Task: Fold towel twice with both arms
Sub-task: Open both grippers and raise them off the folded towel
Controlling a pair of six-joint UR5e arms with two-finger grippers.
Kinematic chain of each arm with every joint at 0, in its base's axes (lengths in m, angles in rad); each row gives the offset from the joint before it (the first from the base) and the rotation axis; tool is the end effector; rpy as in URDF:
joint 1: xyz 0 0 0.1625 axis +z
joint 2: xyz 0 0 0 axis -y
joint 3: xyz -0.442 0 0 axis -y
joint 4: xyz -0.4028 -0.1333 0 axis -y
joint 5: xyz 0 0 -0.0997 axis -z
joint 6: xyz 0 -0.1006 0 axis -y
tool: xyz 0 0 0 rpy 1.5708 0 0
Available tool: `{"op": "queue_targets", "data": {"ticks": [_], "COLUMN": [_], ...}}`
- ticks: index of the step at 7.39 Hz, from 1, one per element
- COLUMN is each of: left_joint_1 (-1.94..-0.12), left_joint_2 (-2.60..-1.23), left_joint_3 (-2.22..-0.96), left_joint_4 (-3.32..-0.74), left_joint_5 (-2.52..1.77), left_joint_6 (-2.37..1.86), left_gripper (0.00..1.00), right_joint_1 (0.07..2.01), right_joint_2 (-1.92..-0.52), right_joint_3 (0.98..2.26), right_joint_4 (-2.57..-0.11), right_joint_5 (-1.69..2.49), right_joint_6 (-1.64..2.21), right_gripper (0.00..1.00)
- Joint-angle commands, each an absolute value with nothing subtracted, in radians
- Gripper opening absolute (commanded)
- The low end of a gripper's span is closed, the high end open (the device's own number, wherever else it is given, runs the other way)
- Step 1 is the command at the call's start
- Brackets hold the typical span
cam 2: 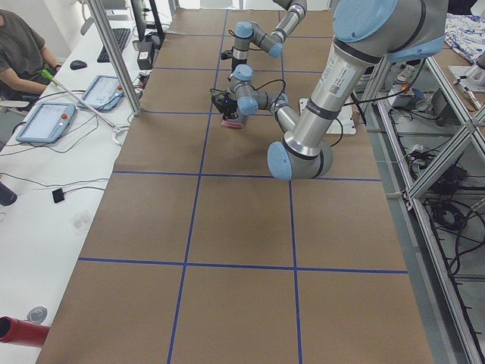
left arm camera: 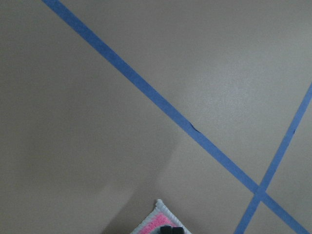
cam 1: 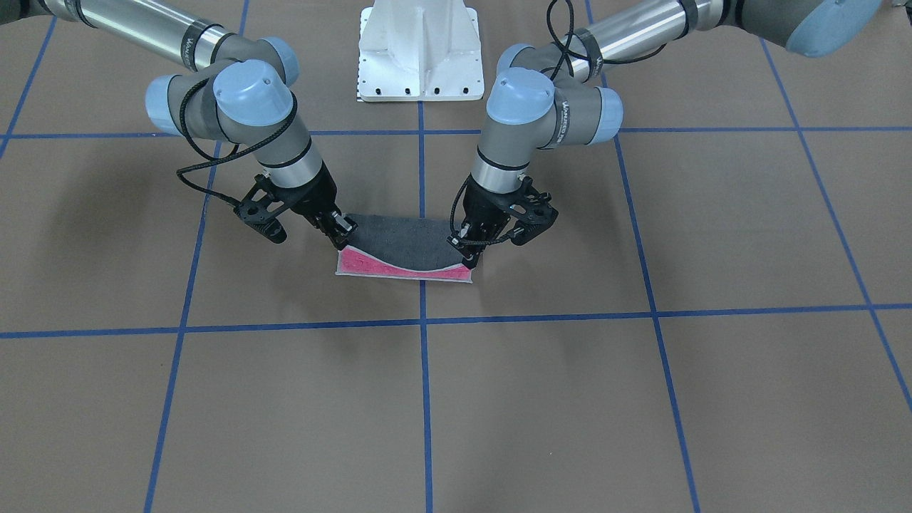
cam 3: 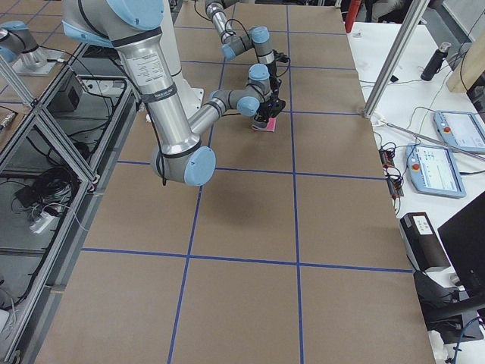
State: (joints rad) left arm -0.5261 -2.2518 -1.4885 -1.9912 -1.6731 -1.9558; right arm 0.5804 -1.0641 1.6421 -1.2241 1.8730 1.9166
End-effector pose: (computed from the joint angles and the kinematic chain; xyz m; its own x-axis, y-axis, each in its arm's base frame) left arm 0.5855 -0.4823 0.2464 0.2607 -0.5834 -0.7692 0.5635 0.7389 -0.3695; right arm -0.5191 -0.4640 0.3071 0.3636 0.6254 0.6904 -0.4762 0.7618 -0.4392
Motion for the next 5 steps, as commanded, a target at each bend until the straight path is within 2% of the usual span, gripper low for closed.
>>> {"op": "queue_targets", "data": {"ticks": [1,2,3,5], "left_joint_1": [-0.528,-0.531,-0.534,-0.535], "left_joint_2": [-2.252,-2.252,-2.252,-2.253], "left_joint_3": [-1.488,-1.489,-1.489,-1.505], "left_joint_4": [-1.994,-2.003,-2.016,-2.017], "left_joint_5": [-1.674,-1.674,-1.675,-1.68], "left_joint_6": [-1.953,-1.953,-1.953,-1.953], "left_gripper": [0.74,0.92,0.92,0.92], "right_joint_1": [0.581,0.581,0.581,0.581], "right_joint_2": [-1.063,-1.06,-1.052,-1.048], "right_joint_3": [1.637,1.635,1.635,1.644], "right_joint_4": [-1.224,-1.223,-1.223,-1.22], "right_joint_5": [1.873,1.875,1.873,1.873], "right_joint_6": [1.919,1.919,1.924,1.93], "right_gripper": [0.42,0.6,1.0,1.0]}}
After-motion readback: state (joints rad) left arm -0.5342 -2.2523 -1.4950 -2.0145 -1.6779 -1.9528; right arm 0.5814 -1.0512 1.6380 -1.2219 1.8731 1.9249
